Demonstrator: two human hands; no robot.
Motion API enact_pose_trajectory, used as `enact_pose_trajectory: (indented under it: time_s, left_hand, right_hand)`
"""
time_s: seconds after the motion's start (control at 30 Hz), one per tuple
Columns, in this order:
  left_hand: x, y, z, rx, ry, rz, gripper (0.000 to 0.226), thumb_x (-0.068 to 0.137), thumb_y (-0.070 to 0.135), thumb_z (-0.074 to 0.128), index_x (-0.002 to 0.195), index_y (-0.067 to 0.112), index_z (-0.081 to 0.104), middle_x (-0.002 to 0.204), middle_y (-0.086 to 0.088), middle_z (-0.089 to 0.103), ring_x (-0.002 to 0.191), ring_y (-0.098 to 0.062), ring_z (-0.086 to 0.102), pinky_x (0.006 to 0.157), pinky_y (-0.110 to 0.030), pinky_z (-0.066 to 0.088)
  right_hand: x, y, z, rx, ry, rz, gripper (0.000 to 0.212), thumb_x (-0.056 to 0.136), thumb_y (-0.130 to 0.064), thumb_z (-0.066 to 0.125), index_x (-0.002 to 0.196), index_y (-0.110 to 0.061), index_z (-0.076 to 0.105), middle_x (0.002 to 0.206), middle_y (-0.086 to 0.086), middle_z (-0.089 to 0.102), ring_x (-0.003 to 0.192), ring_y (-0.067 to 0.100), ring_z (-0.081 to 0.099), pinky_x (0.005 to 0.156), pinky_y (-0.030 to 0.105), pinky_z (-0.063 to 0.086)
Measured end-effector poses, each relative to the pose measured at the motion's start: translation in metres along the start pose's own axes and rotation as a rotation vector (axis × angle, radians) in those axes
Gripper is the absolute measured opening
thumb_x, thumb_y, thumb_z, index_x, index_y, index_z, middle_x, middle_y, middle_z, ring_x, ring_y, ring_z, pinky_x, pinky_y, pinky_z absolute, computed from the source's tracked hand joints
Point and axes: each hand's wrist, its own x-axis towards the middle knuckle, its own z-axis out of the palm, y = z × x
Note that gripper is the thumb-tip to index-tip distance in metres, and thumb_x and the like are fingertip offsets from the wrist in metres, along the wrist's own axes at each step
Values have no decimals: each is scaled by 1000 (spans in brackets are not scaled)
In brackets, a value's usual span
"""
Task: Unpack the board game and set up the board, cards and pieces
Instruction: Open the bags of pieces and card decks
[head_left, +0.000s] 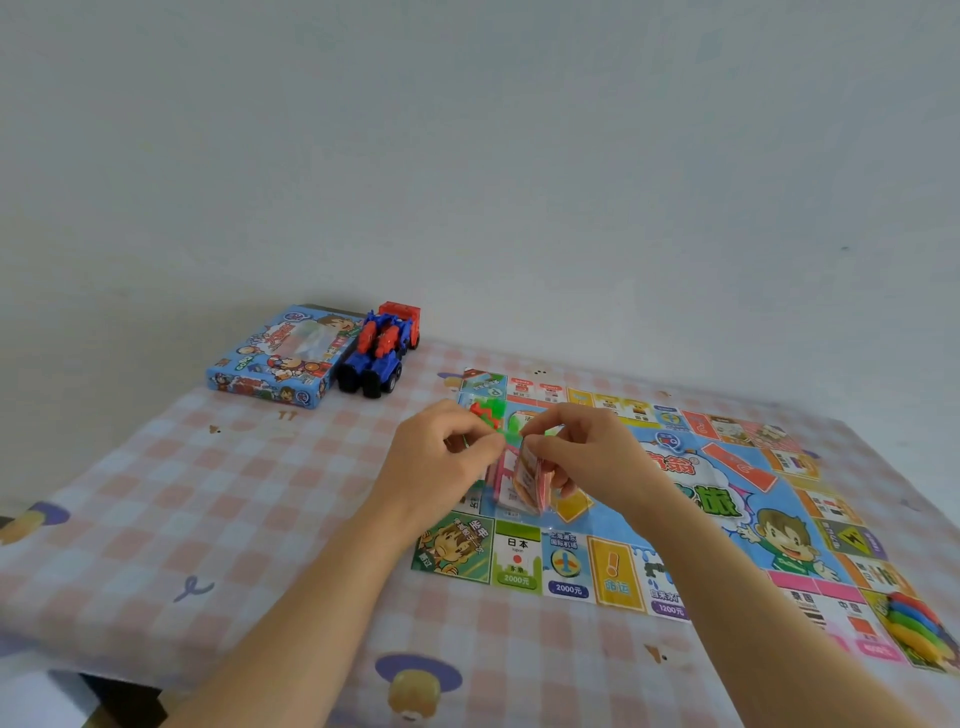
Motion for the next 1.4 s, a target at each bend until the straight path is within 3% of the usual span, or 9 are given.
enact_pose_trajectory:
  time_s: [0.23,0.5,0.73,0.9,1.0,1.1,1.23,1.3,1.4]
  left_hand:
    - [2,-1,1,55,5,13,7,81,19,69,78,24,73,82,12,63,75,-2,57,66,-16,43]
    - [1,-1,1,57,10,11,7,80,18,70,77,25,72,83,11,62,74,-4,57,66,-16,44]
    - [1,0,1,63,-1,10,8,80,18,70,77,25,73,83,10,62,74,-2,56,63,-12,43]
    - [1,0,1,48,17,15,7,79,17,70,76,22,73,83,10,62,73,-3,56,62,-10,43]
    - [2,-2,1,49,55,19,8,80,17,70,78,24,73,83,11,63,74,-3,57,64,-11,45]
    - [2,-2,0,36,77,14,9,81,16,69,77,23,73,82,11,62,73,-2,57,64,-9,44]
    - [2,-1,0,28,84,6,10,81,14,69,79,23,72,84,12,62,74,-2,57,65,-8,45]
    - [2,0,0,21,88,0,11,82,13,68,80,23,72,84,12,62,73,-2,57,64,-7,44]
    - [2,1,-1,11,93,-6,10,83,14,68,83,23,71,84,12,62,73,-4,57,64,-8,44]
  right_hand:
    - [0,-2,1,-7,21,9,23,74,-29,79,85,-15,64,64,7,66,54,15,61,54,29,57]
    - [4,-1,0,35,9,64,15,77,-11,76,80,-16,62,70,11,65,55,16,59,49,24,52]
    - [2,1,-3,17,22,43,12,80,-6,69,84,-16,64,61,4,60,48,10,55,49,23,52]
    - [-1,-5,0,-208,-32,-54,25,90,-14,53,97,-31,70,73,4,61,58,14,54,53,25,49]
    - [-1,-9,2,-330,-33,-59,19,92,-26,55,90,-22,73,80,0,69,53,7,50,47,17,39]
    - [0,-8,5,-327,19,-66,23,88,-37,62,80,-18,72,72,0,67,51,5,48,49,18,39]
    - [1,-9,6,-312,51,-55,9,88,-25,60,89,-24,69,65,-5,59,56,9,54,46,15,38]
    - [1,-10,5,-289,83,-47,17,86,-17,58,97,-30,64,64,-4,56,65,15,64,49,19,45]
    - [2,-12,-1,-184,127,18,34,84,-9,58,109,-31,59,78,3,64,73,14,67,52,23,53]
